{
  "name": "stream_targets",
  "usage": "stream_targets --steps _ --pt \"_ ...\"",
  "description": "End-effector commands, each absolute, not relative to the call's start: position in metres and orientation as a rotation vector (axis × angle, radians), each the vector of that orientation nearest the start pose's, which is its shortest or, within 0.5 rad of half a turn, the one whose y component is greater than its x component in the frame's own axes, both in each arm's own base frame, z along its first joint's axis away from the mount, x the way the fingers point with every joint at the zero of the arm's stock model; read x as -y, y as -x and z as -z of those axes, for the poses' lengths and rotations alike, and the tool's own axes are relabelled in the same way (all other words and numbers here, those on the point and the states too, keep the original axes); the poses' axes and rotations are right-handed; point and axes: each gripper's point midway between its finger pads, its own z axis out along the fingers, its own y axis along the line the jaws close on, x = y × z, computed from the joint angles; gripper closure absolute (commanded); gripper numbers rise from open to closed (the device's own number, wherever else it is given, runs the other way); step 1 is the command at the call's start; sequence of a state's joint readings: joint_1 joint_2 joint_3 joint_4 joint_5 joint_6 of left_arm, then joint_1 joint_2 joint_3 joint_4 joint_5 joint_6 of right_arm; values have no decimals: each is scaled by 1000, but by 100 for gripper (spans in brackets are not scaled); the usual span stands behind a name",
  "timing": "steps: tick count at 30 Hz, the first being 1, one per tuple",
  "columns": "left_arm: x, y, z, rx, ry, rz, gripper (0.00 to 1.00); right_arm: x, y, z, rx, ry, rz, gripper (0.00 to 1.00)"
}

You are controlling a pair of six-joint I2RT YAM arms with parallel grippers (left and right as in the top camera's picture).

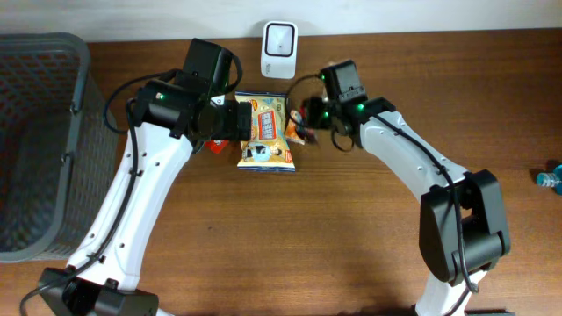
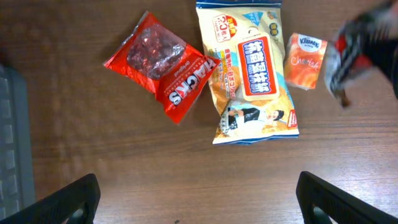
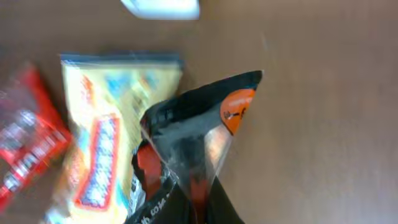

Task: Scan the item barcode
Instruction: 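Carry the black-and-red packet to the white scanner with the right gripper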

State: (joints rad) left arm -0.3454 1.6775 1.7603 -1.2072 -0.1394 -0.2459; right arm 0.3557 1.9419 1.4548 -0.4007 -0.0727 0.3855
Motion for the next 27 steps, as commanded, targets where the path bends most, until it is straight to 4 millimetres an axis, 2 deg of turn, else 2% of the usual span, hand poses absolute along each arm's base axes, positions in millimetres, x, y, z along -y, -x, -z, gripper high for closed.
stream_targets --steps 1,4,10,13,17,21,27 --pt "109 -380 -236 -2669 -108 -16 1 -195 -512 -157 -2269 148 -355 96" --pt "109 -380 -236 -2669 -108 -16 1 -191 -537 -181 -2122 98 -317 96" --pt "109 -380 -236 -2669 -108 -16 1 -198 -569 -223 -1884 23 -378 96" --pt "109 -380 -236 -2669 -108 -16 1 -202 -580 -252 -1819 19 -393 96" --pt "109 -380 -236 -2669 -108 -16 1 -209 -600 -275 -1776 30 -392 96" --pt "109 -380 -236 -2669 -108 -16 1 -218 -625 -269 -1824 56 -361 96" --pt "109 -380 -236 -2669 -108 -16 1 -228 -653 -220 -1964 66 -328 96"
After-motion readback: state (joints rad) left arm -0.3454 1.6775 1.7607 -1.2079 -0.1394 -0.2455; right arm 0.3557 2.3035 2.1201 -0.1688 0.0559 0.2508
